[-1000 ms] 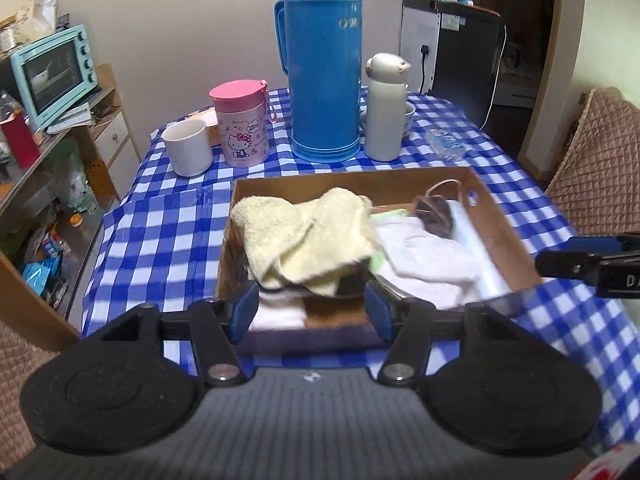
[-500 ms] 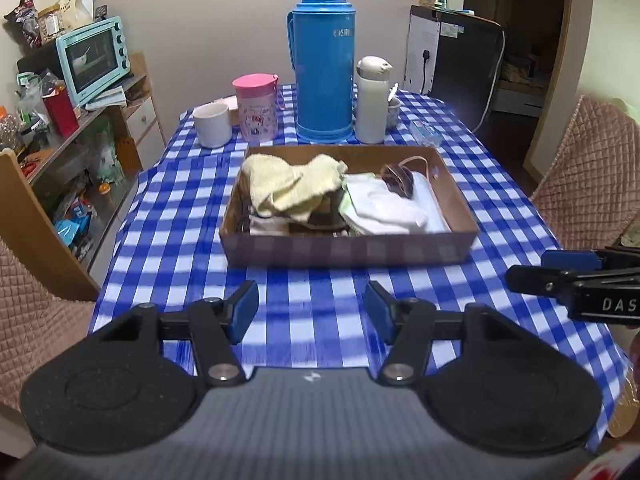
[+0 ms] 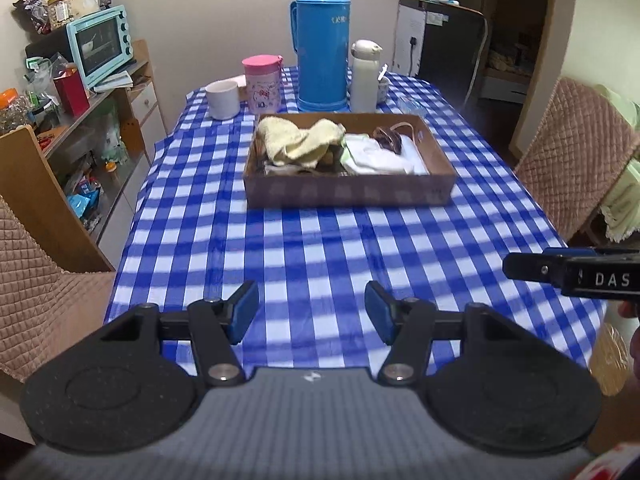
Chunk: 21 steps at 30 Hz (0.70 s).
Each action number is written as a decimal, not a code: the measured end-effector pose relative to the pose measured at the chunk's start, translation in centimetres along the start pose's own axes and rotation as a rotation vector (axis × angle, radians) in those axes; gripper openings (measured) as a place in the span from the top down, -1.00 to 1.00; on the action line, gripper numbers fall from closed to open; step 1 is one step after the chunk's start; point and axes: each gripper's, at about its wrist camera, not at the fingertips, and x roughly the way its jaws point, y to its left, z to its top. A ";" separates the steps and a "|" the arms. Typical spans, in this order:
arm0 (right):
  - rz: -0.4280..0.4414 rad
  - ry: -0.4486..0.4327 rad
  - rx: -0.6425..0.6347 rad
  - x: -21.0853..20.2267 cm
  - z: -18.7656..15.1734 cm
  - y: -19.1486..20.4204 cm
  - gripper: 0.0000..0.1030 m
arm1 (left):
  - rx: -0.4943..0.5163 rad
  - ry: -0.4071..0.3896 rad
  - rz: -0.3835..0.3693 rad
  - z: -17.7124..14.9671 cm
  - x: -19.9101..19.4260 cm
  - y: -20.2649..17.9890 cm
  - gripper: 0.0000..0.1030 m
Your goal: Organize soft objects
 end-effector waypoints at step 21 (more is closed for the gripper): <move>-0.061 0.046 -0.019 -4.4 -7.3 4.8 -0.29 | 0.055 0.032 -0.115 -5.8 -4.7 0.0 -0.09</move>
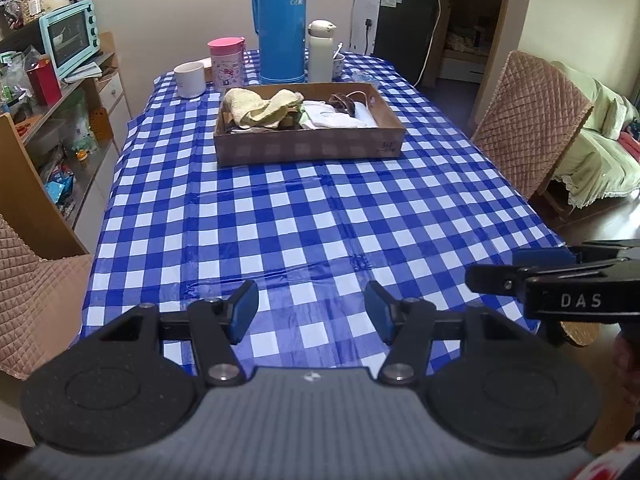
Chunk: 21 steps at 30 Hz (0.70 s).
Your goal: Organize soft objects
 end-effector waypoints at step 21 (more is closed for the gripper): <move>-0.004 0.011 -0.004 0.1 -0.2 0.2 -0.29 | 0.007 -0.003 -0.011 -0.1 -0.3 -0.3 -0.09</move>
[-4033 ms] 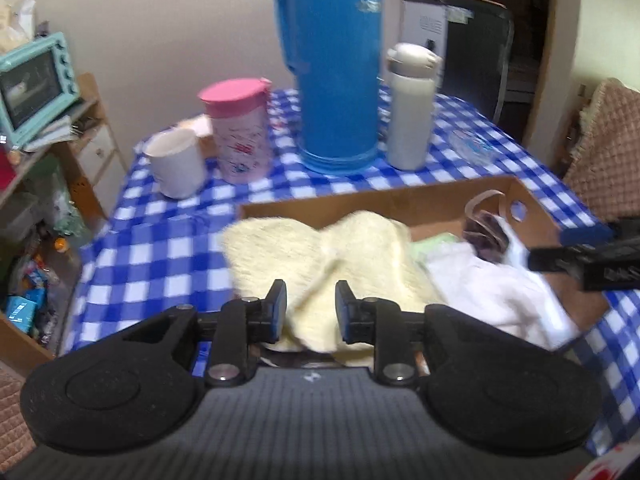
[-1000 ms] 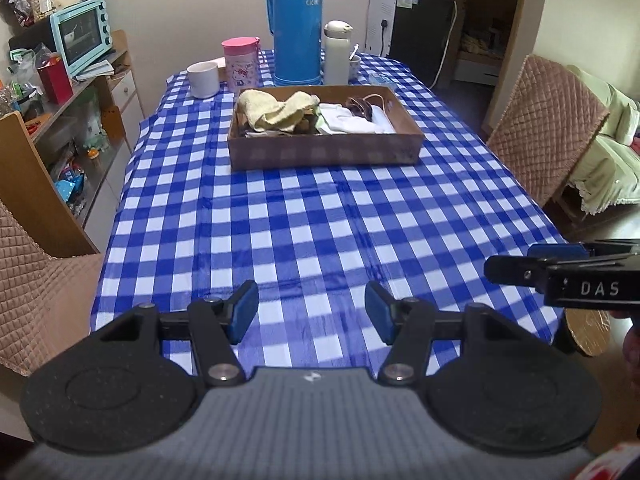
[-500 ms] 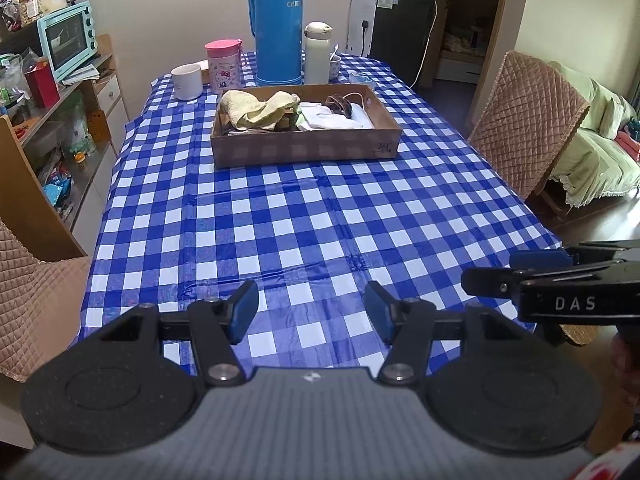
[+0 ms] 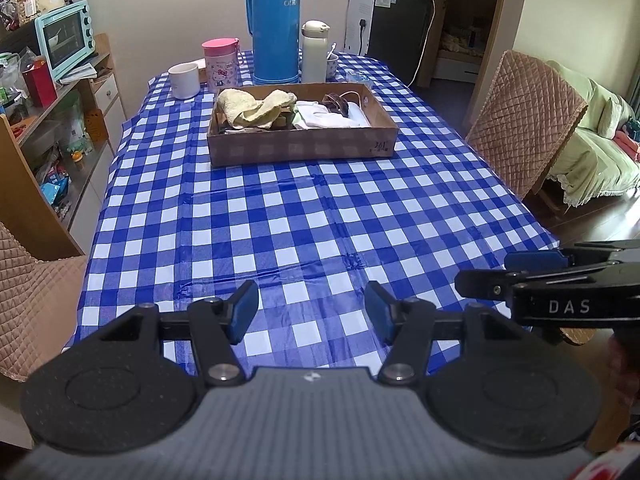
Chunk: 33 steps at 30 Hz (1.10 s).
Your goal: Organize soft objects
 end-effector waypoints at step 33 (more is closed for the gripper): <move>-0.001 0.001 -0.002 0.1 0.1 0.0 -0.29 | 0.001 0.000 -0.002 0.0 0.2 -0.1 -0.09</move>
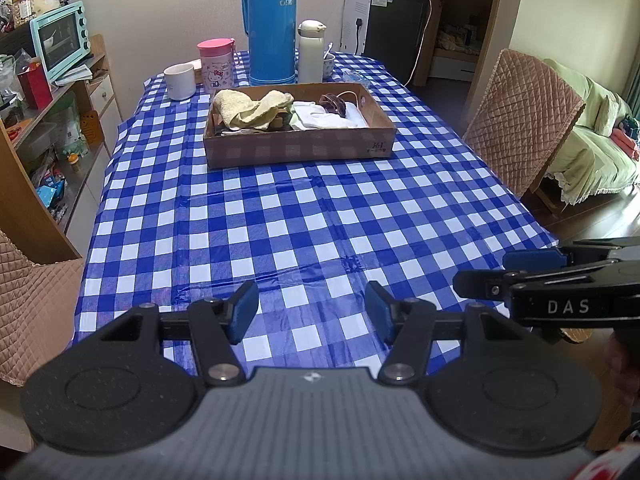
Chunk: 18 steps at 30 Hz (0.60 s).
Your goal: Organize soft objects
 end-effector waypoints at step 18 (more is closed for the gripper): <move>0.000 0.000 0.000 0.1 0.1 0.1 -0.29 | 0.000 0.000 0.000 0.0 0.0 0.1 -0.09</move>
